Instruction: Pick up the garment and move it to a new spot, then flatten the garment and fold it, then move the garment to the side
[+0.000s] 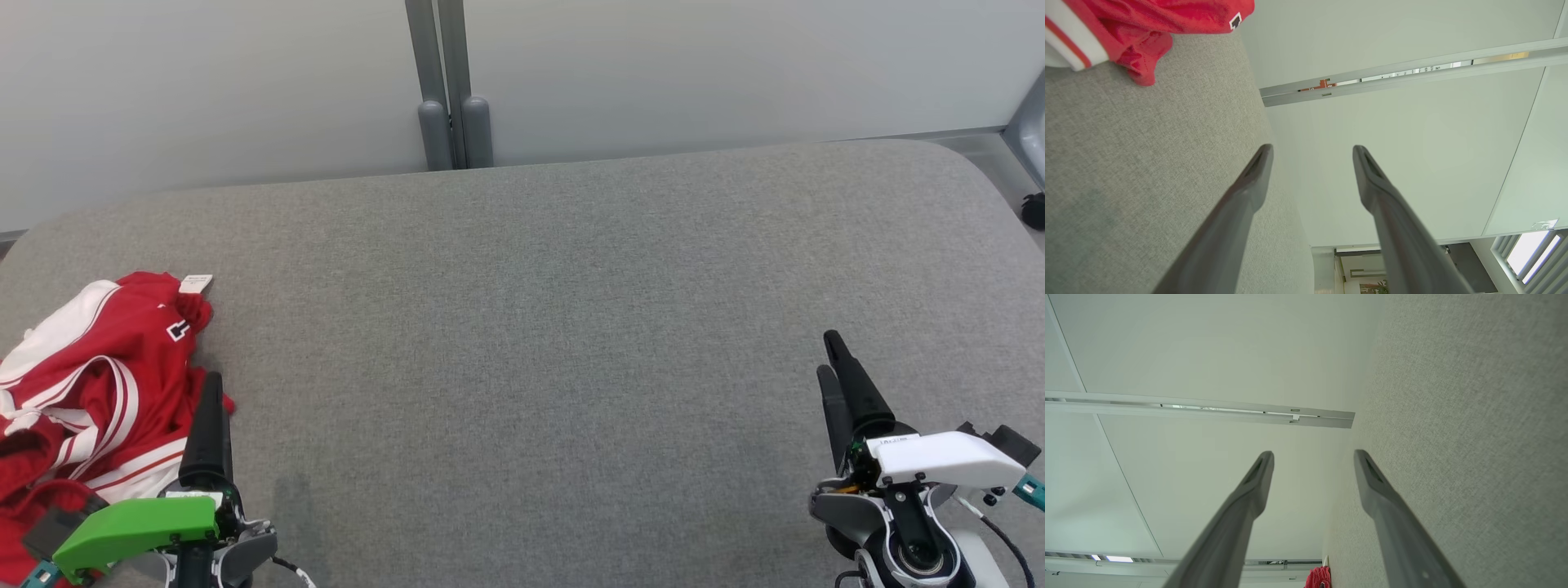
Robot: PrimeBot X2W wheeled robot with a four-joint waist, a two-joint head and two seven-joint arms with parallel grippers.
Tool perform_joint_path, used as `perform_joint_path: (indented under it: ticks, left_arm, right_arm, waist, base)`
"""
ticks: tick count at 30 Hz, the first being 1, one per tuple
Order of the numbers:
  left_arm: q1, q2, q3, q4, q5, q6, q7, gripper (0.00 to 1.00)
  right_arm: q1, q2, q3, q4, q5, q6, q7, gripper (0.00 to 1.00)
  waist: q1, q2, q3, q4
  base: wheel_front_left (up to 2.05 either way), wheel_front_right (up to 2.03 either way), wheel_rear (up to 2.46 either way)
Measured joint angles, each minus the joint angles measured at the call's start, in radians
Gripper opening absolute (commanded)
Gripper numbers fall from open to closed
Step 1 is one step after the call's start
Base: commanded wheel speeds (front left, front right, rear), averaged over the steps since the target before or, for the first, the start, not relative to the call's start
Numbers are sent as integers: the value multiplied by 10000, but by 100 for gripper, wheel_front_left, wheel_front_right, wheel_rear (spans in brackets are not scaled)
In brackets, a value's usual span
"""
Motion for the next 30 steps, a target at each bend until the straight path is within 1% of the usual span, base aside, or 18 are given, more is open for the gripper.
perform_joint_path:
  ticks: [4, 9, 13, 19, 25, 30]
  left_arm:
    - [-12, 0, 19, -104, 704, 0, -167, 100]
    - [-63, 2, 61, -349, 2057, 4, -370, 100]
    - [-72, 4, 42, -493, 3009, 81, -495, 100]
    - [-72, 4, -150, -769, 4786, 309, -723, 100]
    - [-59, 6, -303, -907, 6165, 428, -911, 100]
    - [-50, 8, -439, -855, 7022, 470, -1080, 100]
  right_arm:
    - [-54, -13, 21, -173, -995, 0, -173, 100]
    - [-141, -15, 151, -322, -2433, 0, -366, 100]
    - [-163, -23, 236, -403, -3536, 0, -499, 100]
    - [-223, -15, 190, -564, -5325, 2, -732, 100]
    - [-259, 2, 130, -614, -6694, 2, -918, 100]
    - [-332, 10, 242, -579, -7616, 2, -1080, 100]
  waist:
    - [0, 0, 13, 13]
    - [0, 0, 38, 26]
    - [0, 0, 60, 29]
    - [0, 0, 89, 22]
    - [0, 0, 100, 23]
    - [0, 0, 90, 30]
  base:
    - [0, 0, 0]
    - [0, 0, 0]
    - [0, 0, 0]
    - [0, 0, 0]
    - [0, 0, 0]
    - [0, 0, 0]
